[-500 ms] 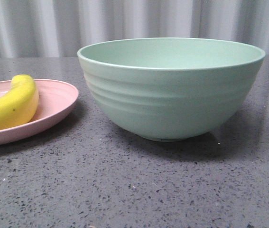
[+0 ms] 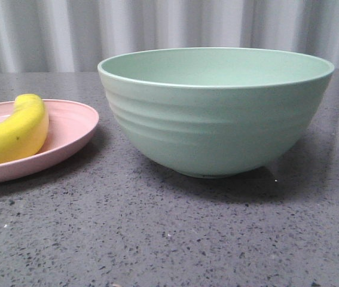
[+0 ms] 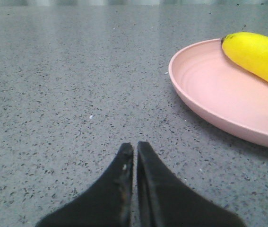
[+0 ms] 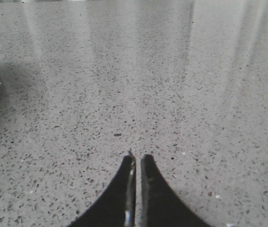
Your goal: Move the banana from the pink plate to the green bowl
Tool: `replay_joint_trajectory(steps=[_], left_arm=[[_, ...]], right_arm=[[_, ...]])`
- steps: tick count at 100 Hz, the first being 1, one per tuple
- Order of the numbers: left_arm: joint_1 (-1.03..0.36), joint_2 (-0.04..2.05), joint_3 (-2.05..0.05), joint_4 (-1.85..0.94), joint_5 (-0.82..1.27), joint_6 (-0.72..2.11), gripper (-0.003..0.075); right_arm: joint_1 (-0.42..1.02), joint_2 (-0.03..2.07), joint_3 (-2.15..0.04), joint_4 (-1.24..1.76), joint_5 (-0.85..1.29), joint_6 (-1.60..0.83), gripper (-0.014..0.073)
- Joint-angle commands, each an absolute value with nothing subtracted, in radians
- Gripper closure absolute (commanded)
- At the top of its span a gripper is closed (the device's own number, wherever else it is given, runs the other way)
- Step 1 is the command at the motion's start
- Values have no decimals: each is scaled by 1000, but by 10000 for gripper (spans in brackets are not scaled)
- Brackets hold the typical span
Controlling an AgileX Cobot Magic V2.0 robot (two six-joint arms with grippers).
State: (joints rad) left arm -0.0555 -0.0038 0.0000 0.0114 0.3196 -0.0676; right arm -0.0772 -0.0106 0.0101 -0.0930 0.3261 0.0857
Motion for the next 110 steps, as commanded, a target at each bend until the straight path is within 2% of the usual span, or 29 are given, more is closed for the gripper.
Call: replay_joint_trajectory(steps=[1,52,73,110], left_arm=[[-49,-32,11,11,260,-69,741],[-49,-32,11,11,260,-69,741],[-49,-32,11,98,229,-69,741],[-49,-32,11,98,166,-69,741]], right_arm=[[-84,-34,31,-99,305,83,665],[-84,-34,31,-99,305,83,665],[-84,-34,31,-99,305,83,665],[-84,-34,31,-99,253,83,665]])
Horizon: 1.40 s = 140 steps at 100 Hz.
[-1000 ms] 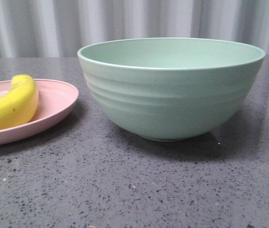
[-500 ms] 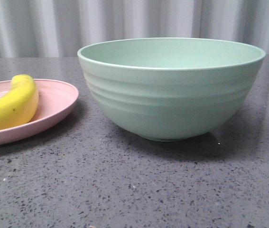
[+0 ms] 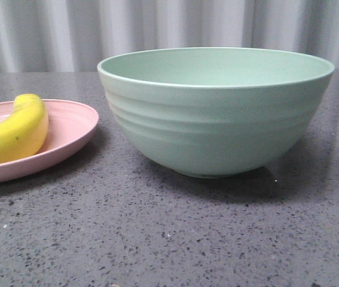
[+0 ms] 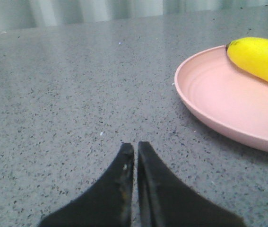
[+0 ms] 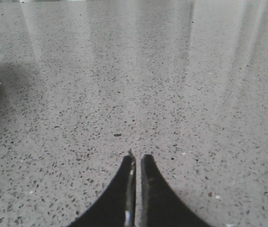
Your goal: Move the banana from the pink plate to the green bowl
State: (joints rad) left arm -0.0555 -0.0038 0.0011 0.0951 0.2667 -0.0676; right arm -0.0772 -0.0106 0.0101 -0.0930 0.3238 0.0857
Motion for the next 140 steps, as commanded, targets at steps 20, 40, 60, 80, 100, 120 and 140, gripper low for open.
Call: replay_joint_trajectory(steps=[20,40,60,80,100,120,140], left_arm=[[-49,-32,11,92,159,-69,741],[-49,-32,11,61,114,-69,741],[-49,-32,11,61,109,-69,741],[-49,-32,11,61,109,-69,741],[-49,-32,11,61,111,-69,741],[-49,-32,11,58,111,-69,741],[-49,-32,11,54,101,-69,741]], right_arm=[[-84,-34,31,-99,169,83,665],[-84,-34,31,-99,88,83,665],[-84,-34,31,-99,73,83,665],[-84,-34,31,-99,73,83,665],[-84,-34,31,-99,73,83,665],[-84,-34,31,-99,73,83,665],[-84,-34,31,-99,67,83,665]])
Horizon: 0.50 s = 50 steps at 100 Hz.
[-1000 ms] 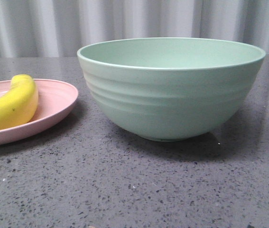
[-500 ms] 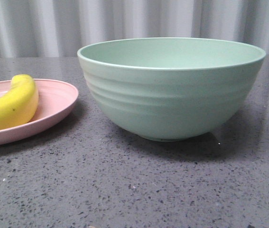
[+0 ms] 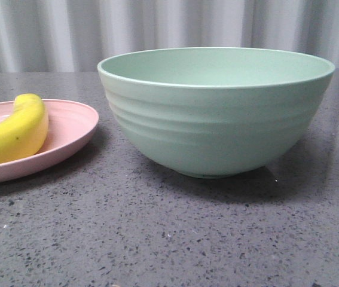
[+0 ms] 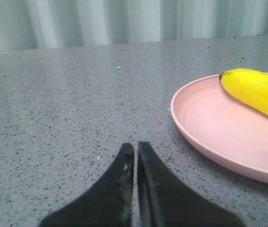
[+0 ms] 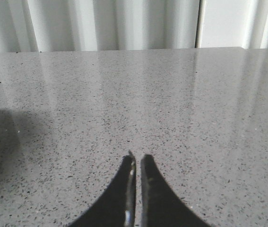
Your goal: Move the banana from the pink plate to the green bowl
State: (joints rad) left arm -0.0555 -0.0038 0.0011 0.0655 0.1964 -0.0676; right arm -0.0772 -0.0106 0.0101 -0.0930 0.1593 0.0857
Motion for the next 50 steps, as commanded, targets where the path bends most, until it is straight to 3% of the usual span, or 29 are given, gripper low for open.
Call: replay_joint_trajectory(steps=[1,50], left_arm=[[-49,-32,11,54,98,-69,741],[-49,-32,11,52,95,-69,741]], right_arm=[[-84,-34,31,-99,65,83,665],[-84,-34,31,-99,58,83,665]])
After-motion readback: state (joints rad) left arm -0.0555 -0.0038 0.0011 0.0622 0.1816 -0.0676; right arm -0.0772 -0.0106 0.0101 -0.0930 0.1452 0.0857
